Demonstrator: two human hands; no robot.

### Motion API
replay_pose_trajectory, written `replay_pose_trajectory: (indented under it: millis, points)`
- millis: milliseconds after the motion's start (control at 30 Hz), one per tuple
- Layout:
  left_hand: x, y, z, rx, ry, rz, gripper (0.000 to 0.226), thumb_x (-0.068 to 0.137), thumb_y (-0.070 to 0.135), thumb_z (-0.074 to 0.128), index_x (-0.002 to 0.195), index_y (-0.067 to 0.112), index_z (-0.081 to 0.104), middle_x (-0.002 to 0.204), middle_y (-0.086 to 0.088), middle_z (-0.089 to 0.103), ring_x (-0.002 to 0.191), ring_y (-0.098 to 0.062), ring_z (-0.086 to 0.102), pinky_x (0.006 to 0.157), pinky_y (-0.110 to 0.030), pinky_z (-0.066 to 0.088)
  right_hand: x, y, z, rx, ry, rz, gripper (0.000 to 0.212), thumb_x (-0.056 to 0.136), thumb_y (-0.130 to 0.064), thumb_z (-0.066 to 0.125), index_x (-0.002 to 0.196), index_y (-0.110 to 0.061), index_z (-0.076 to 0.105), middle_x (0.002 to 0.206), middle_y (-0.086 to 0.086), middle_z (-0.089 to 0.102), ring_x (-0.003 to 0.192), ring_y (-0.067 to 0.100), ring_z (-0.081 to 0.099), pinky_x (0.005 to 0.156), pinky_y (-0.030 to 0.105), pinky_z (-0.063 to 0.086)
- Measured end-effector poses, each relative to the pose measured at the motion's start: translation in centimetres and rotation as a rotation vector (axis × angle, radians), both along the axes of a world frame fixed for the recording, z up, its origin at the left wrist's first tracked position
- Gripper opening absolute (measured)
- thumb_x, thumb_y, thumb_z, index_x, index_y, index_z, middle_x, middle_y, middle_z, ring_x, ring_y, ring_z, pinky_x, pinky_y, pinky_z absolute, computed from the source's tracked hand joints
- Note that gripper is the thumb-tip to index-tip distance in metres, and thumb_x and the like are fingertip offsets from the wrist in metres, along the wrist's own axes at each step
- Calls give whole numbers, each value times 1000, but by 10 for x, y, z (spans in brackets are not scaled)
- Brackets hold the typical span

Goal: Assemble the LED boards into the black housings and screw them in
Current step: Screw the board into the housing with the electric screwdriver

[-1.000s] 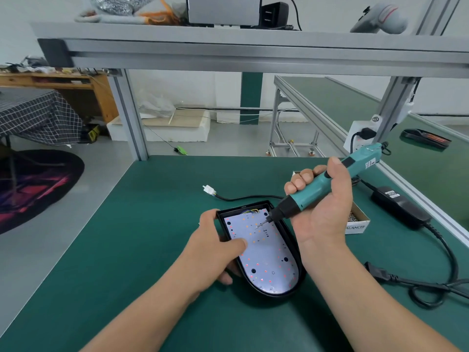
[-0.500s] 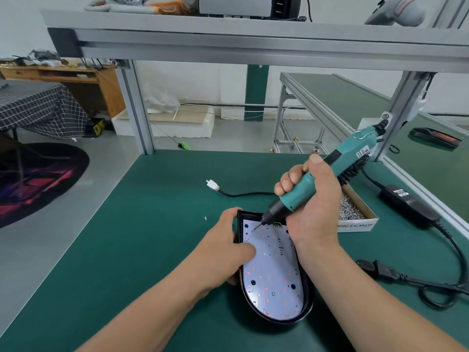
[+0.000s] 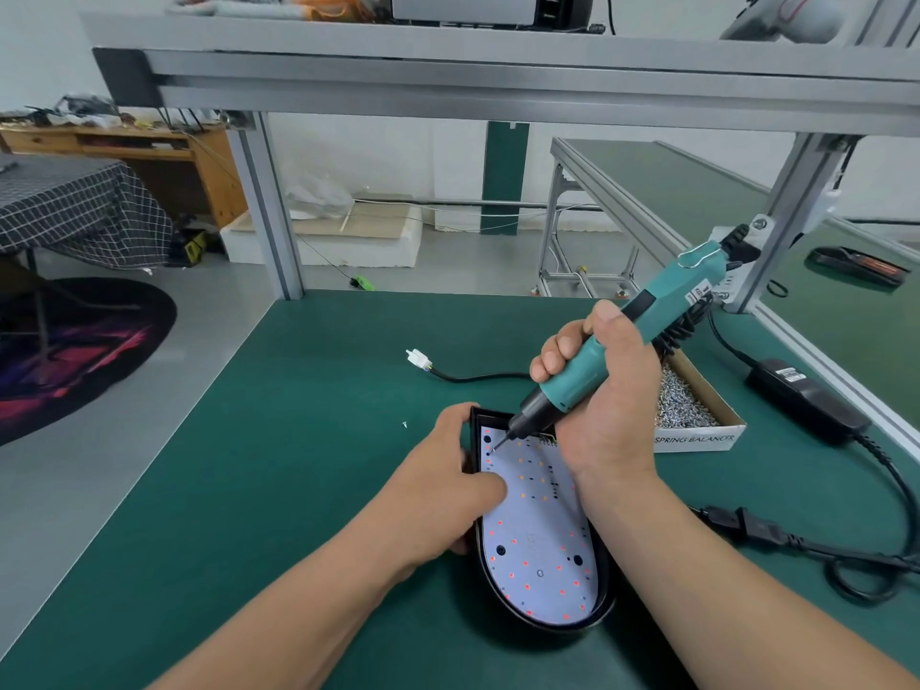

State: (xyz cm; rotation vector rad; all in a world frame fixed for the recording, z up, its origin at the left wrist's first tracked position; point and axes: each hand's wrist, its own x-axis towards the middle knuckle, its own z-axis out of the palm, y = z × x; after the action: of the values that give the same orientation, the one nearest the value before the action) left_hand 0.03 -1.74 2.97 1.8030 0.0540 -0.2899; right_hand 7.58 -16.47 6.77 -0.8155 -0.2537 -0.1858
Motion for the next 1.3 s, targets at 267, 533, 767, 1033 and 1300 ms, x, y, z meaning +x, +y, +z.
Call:
replay_pose_trajectory:
  millis: [267,533,767,1033,1300]
  points:
    - [0,0,1,-11,0,3,57,74,23,59,115,60,45,81,-3,70,65,-15,63,50,-29,50,-1,3,0,-42,-34,30,30,88,-30,69,82,-11,47,69,9,44,57,24,46,56,35,45]
    - [0,0,-3,5,-5,37,67,73,21,60,134,48,47,89,-11,71,69,-20,63,55,-35,51,-9,11,1,-184,-183,100,18,88,-20,61,77,-19,47,67,11,41,55,23,43,55,33,43]
    - [0,1,-1,-2,1,33,71,72,20,59,138,45,47,83,-6,67,68,-20,62,54,-34,50,-10,9,2,-205,-226,226,15,86,-16,61,78,-16,48,67,9,42,58,23,43,58,35,44]
    - [0,4,-4,-23,-8,29,71,79,18,61,142,45,46,85,-7,73,68,-19,69,55,-32,54,-8,-21,34,-123,-167,-35,46,89,-52,79,85,-15,53,71,8,50,61,24,52,60,36,51]
    - [-1,5,-1,-29,-45,75,68,85,23,60,142,58,47,99,-20,70,76,-27,70,64,-43,61,15,-131,9,-420,296,-215,35,96,-46,73,100,-14,59,72,5,62,57,19,58,50,32,54]
